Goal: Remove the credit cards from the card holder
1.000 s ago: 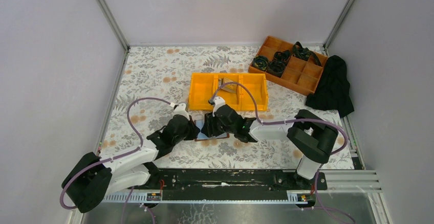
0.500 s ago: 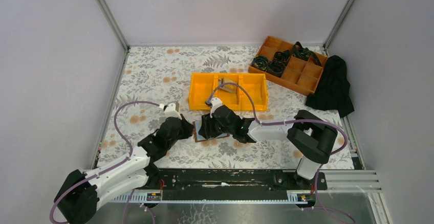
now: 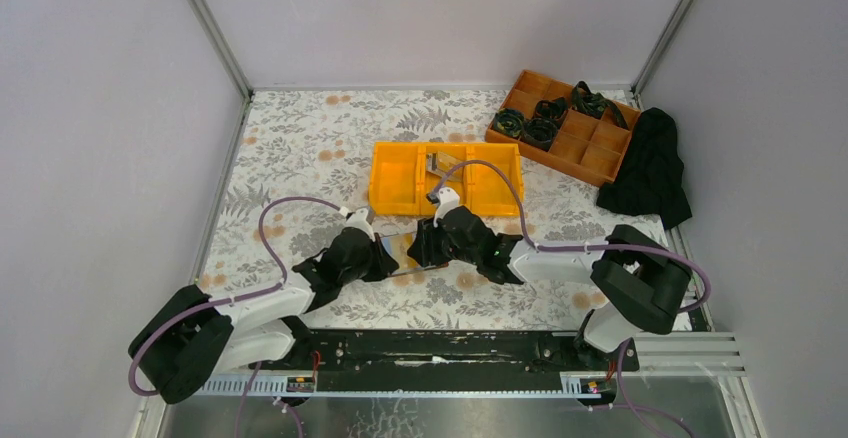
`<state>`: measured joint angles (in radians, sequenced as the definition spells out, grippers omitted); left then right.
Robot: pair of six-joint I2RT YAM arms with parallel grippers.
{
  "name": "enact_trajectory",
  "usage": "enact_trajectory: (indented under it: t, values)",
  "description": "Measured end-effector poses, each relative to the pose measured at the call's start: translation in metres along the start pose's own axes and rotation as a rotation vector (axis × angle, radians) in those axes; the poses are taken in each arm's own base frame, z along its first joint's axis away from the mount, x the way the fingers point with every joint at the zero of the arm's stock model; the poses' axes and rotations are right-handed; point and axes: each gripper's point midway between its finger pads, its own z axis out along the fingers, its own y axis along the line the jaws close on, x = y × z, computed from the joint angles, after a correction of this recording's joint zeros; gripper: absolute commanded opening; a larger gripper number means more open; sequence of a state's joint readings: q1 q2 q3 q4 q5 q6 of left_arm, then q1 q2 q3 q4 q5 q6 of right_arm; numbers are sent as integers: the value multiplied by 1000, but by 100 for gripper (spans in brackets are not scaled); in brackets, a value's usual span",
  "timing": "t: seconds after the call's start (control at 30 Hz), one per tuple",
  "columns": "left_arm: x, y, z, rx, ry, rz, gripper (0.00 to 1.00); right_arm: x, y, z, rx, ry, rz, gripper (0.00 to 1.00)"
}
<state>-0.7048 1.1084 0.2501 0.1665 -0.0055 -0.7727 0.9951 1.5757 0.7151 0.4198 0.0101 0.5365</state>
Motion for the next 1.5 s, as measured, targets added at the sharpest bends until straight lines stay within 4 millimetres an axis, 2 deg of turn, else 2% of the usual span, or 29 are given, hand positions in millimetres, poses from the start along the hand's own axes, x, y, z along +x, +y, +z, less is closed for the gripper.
enact_trajectory:
  t: [0.17,0.43,0.6,0.9,1.5]
  values:
    - [-5,-4,-2,18,-14,-4,5,1,-9,-7,14,-4,9,47]
    - [-11,1,-2,5,-30,-5,5,-1,-6,-5,-4,-16,9,47]
    - [-9,5,-1,-7,-22,-2,3,5,-6,0,-16,0,11,47]
    - [-32,-14,-15,67,-114,0,4,4,-4,2,-24,-4,12,47]
    - [-8,14,1,-47,-24,6,4,11,-4,4,-34,21,20,47]
